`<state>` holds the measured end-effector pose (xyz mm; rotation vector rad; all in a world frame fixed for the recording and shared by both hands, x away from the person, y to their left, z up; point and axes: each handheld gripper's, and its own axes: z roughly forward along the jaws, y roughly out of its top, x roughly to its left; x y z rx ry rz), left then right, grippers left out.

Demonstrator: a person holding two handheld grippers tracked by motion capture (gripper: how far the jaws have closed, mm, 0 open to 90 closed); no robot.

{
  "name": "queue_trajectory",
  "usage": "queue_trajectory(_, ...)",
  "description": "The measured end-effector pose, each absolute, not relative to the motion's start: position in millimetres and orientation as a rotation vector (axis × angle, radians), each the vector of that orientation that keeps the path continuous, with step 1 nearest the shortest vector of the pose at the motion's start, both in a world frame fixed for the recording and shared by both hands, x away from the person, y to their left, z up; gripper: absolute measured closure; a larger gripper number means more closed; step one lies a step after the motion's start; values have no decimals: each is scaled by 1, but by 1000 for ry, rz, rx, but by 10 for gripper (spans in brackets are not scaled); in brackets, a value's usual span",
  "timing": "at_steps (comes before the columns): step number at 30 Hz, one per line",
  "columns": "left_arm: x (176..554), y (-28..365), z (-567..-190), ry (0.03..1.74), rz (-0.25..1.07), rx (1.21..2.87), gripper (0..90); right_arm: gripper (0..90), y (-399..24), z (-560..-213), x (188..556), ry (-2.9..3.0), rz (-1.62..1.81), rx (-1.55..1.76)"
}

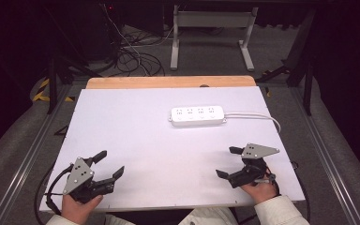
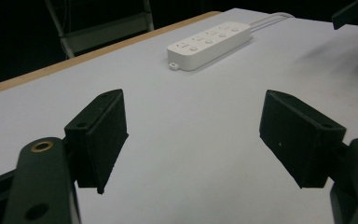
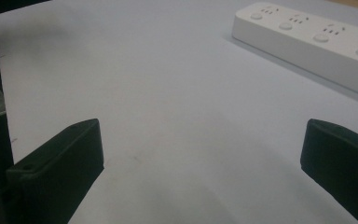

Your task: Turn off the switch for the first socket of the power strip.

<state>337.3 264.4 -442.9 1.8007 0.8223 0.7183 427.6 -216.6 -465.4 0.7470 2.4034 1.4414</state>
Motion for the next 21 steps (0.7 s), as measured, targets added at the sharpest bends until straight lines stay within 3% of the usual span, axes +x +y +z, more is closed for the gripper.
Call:
queue_trajectory(13,344,265,-450,834,725,1815,213,0,-210,-478,433,2439,1352,813)
queue_trajectory(21,348,272,-451,875,643,1771,212,4,-215,-469,430,2377,1350,810)
